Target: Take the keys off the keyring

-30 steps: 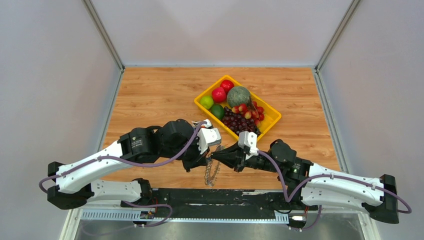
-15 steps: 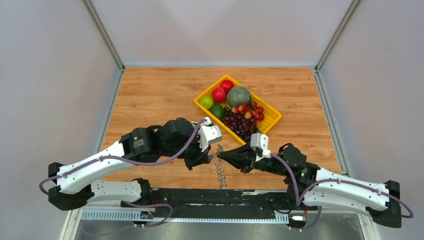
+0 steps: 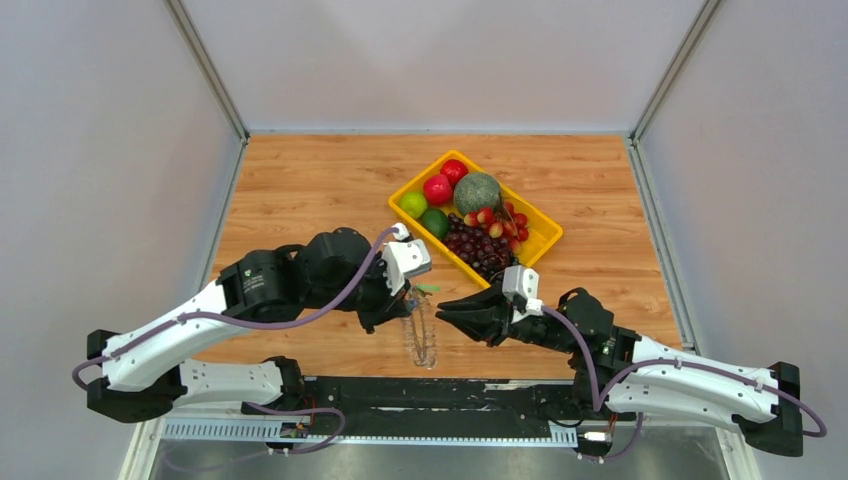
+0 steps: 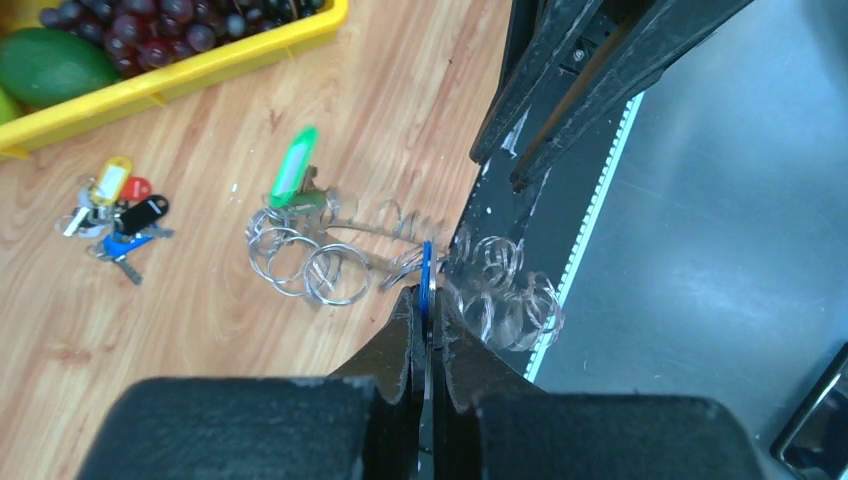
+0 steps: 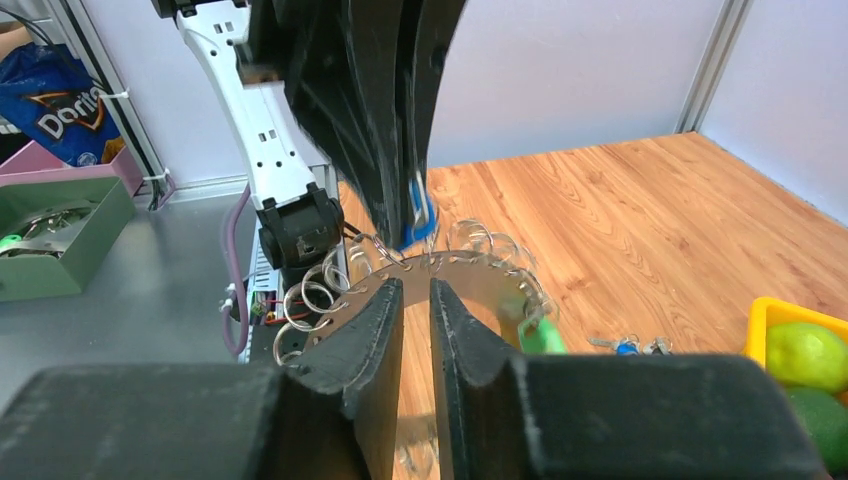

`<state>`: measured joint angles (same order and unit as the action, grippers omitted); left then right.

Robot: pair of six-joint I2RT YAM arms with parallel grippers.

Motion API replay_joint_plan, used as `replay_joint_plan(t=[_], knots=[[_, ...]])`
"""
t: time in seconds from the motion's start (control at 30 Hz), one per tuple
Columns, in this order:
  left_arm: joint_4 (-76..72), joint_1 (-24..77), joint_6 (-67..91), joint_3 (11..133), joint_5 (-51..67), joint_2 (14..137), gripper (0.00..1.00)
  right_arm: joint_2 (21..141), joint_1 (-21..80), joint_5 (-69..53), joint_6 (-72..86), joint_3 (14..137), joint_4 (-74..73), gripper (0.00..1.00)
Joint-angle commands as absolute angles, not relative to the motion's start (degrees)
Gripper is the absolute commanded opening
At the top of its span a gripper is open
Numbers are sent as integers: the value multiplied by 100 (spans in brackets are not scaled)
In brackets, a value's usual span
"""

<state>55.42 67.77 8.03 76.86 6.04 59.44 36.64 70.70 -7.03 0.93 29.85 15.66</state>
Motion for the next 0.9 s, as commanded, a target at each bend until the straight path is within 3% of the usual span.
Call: replay_joint_plan(t=[0.0, 0.33, 0.73, 0.87], knots=[[5981, 6750, 717, 8448, 484, 5964, 0, 3687, 7080, -727, 137, 2976, 1661, 22], [5974, 6746, 674, 8408, 669, 6056, 0, 3909, 7076, -910, 34, 3296, 1637, 35], [5905, 6749, 676, 8411, 827, 6140, 0, 4736, 7075, -1183, -267, 3831, 1697, 36], [5891, 6750, 692, 8416, 846, 6144, 0, 4961, 7076, -1094, -291, 3947, 1696, 31]])
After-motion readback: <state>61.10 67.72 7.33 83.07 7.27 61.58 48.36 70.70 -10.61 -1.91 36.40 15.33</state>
